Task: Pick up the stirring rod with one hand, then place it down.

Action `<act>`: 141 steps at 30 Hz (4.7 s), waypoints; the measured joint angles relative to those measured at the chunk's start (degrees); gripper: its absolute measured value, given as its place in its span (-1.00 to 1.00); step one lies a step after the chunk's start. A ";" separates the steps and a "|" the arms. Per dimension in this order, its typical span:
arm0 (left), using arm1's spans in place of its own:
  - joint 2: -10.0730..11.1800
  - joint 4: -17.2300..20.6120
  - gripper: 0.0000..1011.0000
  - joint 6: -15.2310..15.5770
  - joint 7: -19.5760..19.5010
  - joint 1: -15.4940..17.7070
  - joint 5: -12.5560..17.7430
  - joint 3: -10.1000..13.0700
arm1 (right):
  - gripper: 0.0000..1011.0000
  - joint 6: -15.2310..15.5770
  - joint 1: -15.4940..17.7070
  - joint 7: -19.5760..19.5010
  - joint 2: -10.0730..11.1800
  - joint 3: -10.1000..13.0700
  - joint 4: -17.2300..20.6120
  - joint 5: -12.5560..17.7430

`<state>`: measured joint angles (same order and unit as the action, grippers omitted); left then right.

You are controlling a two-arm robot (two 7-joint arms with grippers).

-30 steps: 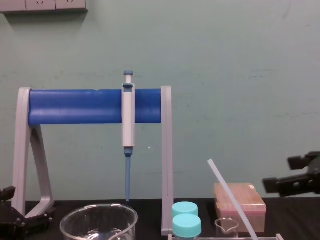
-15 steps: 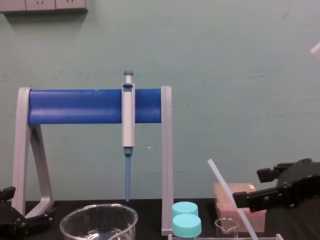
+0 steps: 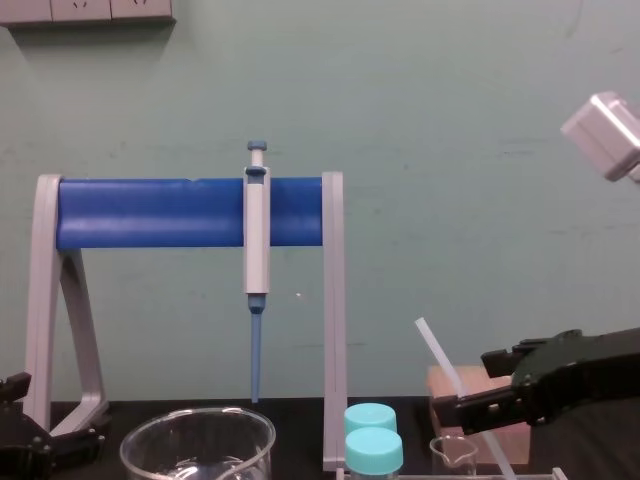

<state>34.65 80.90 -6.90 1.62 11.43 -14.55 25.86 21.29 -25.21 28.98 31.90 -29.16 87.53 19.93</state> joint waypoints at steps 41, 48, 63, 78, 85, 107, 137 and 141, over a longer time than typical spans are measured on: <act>0.00 0.00 0.99 0.00 0.00 0.00 0.00 0.00 | -0.56 -0.64 -2.72 1.63 -2.55 -1.62 -4.74 -1.27; 0.00 0.00 0.99 0.00 0.00 0.00 0.00 0.00 | -0.86 -0.83 -2.43 1.65 -2.39 -1.40 -4.62 -1.20; 0.00 0.00 0.99 0.00 0.00 0.00 0.00 0.00 | -0.86 -1.36 1.07 0.26 -1.01 2.01 -1.98 1.92; 0.00 0.00 0.99 0.00 0.00 0.00 0.00 0.00 | -0.86 -3.35 5.67 -2.23 0.49 8.32 0.00 9.79; 0.00 0.00 0.99 0.00 0.00 0.00 0.00 0.00 | -0.86 -4.06 6.14 -2.51 1.23 9.22 1.47 12.05; 0.00 0.00 0.99 0.00 0.00 0.00 0.00 0.00 | -0.86 -6.27 7.29 -4.07 4.53 10.79 7.75 16.74; 0.00 0.00 0.99 0.00 0.00 0.00 0.00 0.00 | -0.86 -7.44 7.65 -5.13 5.87 10.35 9.88 17.83; 0.00 0.00 0.99 0.00 0.00 0.00 0.00 0.00 | -0.86 -7.42 7.65 -5.13 5.85 10.36 9.88 17.82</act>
<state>34.65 80.90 -6.90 1.62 11.43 -14.55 25.86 13.87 -17.57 23.85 37.75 -18.80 97.41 37.75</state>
